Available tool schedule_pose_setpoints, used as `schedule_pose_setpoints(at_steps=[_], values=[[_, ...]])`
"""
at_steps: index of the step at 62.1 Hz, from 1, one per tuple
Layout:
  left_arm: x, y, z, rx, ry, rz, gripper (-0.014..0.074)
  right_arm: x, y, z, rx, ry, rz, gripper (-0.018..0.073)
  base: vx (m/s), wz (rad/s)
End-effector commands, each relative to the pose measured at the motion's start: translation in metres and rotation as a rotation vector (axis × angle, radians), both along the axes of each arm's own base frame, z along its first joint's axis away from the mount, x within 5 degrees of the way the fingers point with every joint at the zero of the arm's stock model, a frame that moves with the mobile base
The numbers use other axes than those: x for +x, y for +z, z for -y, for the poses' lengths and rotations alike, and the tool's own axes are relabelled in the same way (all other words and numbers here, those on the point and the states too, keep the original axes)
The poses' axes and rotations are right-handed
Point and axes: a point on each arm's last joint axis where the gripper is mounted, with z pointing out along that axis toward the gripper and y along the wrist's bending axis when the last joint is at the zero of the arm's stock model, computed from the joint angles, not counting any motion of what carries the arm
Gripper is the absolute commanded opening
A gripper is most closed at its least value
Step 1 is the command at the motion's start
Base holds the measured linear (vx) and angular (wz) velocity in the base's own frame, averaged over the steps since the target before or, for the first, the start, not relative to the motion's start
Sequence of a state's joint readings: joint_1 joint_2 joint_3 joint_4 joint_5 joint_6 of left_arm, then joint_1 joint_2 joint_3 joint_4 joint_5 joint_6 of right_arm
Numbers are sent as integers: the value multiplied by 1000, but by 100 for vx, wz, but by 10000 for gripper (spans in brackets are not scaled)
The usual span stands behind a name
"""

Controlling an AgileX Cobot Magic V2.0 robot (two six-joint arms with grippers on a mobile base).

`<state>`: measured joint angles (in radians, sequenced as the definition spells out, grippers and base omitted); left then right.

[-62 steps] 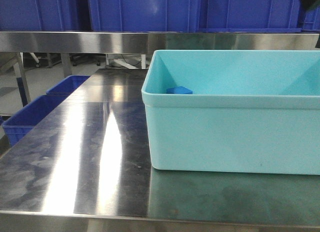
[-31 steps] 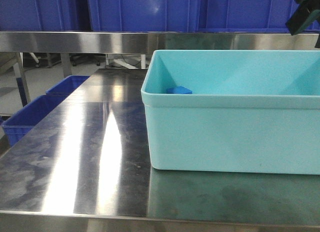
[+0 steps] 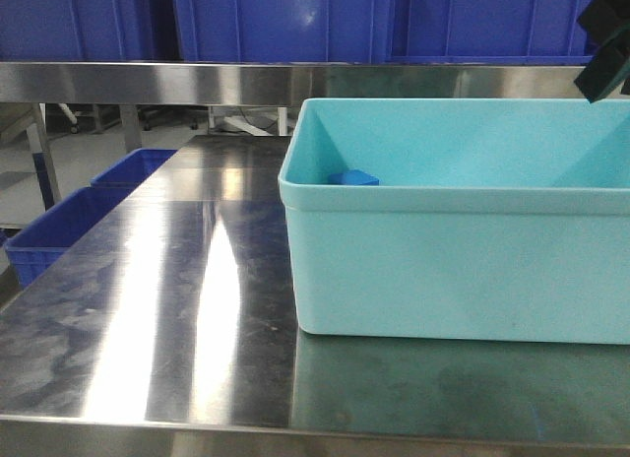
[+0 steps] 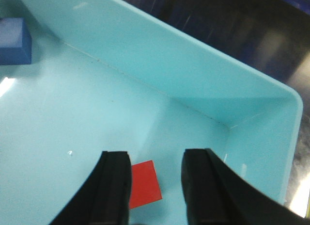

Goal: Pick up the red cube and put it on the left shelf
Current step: 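Lower the right gripper into the light-blue bin over the red cube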

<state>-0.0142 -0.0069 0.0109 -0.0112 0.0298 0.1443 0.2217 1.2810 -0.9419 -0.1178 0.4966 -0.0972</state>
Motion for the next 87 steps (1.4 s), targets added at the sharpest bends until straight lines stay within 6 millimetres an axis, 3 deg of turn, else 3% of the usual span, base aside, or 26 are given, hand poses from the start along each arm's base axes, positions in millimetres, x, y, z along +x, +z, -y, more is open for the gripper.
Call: schedule_pose_setpoints(at_steps=[1, 17, 37, 55, 87], values=[[0, 1, 0, -5, -6, 69, 106, 5, 18, -1, -13, 26, 95, 388, 0, 0], [0, 1, 0, -5, -6, 69, 106, 10, 7, -2, -45, 43, 46, 494, 0, 0], [0, 1, 0, -5, -6, 69, 106, 19, 1, -3, -60, 40, -14, 494, 0, 0], [0, 1, 0, -5, -6, 69, 106, 24, 6, -6, -36, 46, 68, 488, 0, 0], [0, 1, 0, -5, -6, 69, 106, 16, -2, -7, -44, 41, -55, 492, 0, 0]])
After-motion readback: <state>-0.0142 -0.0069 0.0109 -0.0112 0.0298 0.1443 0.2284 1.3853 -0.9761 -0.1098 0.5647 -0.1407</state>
